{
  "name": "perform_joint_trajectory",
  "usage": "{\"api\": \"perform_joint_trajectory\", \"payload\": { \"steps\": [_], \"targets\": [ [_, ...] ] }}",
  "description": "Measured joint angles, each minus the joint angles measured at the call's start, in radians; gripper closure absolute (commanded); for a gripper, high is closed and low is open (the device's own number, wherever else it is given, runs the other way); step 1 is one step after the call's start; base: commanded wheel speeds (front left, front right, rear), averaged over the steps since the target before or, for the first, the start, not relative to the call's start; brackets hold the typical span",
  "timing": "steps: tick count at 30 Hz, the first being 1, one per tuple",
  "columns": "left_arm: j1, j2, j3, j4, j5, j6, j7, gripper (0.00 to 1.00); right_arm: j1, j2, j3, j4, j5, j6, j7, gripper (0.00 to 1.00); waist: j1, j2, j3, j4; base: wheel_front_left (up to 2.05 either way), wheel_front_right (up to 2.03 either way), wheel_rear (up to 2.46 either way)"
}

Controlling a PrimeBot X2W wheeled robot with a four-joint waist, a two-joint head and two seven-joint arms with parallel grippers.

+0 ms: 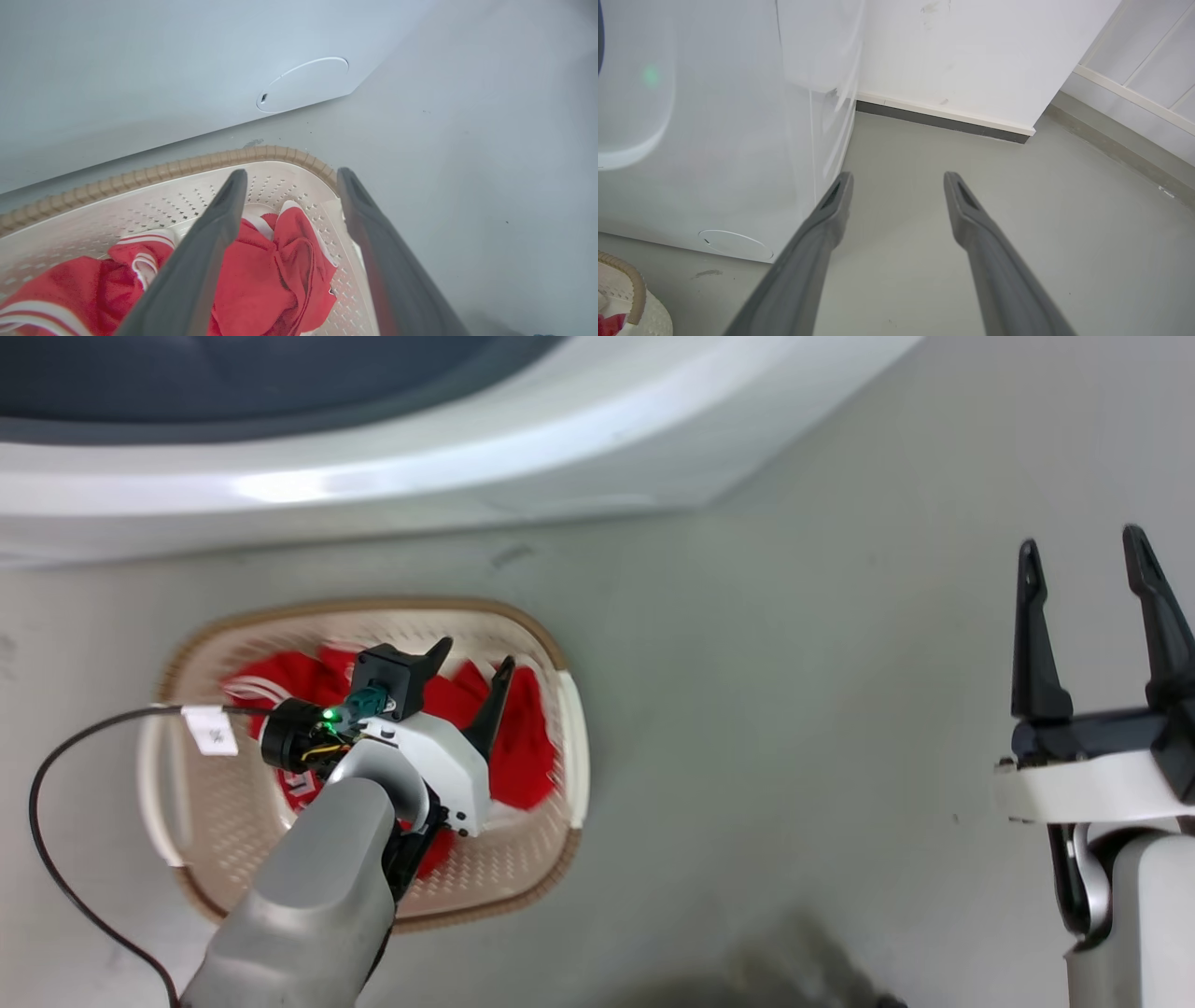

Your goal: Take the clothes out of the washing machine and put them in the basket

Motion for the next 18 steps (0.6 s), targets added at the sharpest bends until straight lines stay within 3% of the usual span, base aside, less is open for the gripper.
{"api": "perform_joint_trajectory", "payload": {
  "steps": [18],
  "targets": [
    [0.405, -0.037, 0.412, -0.634, 0.205, 0.03, 0.0, 0.0, 0.133, 0.001, -0.077, 0.059, -0.052, 0.0, 0.0, 0.0, -0.0003, 0.0, -0.387, 0.204, 0.0, 0.0, 0.0]
  ]
}}
